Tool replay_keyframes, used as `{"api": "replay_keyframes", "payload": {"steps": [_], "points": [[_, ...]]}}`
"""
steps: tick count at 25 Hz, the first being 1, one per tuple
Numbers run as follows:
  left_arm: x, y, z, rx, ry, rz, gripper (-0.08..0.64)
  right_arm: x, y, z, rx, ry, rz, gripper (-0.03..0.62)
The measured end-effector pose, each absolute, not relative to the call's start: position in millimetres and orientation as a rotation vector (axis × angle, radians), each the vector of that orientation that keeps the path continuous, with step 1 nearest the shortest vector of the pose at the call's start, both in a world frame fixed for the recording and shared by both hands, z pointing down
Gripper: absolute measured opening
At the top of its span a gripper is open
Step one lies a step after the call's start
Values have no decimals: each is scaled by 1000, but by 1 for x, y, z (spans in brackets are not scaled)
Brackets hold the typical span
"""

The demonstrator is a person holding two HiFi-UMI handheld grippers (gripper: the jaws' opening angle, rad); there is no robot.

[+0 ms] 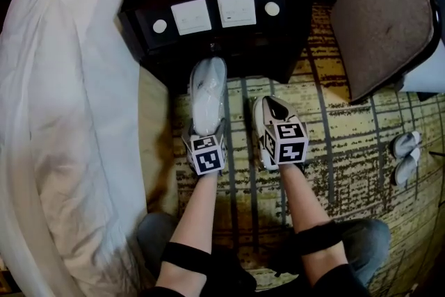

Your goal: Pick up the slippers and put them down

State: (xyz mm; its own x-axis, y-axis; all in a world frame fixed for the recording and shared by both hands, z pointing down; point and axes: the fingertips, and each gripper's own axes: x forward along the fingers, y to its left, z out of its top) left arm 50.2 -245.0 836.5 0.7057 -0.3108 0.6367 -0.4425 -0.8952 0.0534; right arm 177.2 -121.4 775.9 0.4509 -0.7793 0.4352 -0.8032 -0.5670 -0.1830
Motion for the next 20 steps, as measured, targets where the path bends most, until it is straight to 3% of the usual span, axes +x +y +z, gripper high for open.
{"api": "replay_keyframes", "payload": {"steps": [12,20], "points": [[-10,-200,906,2612,-724,961,408,171,-100,804,2639,-1386,819,6],[-13,-182,960,2550,-631,1042,408,176,-91,809,2633,-1365,809,6]]}}
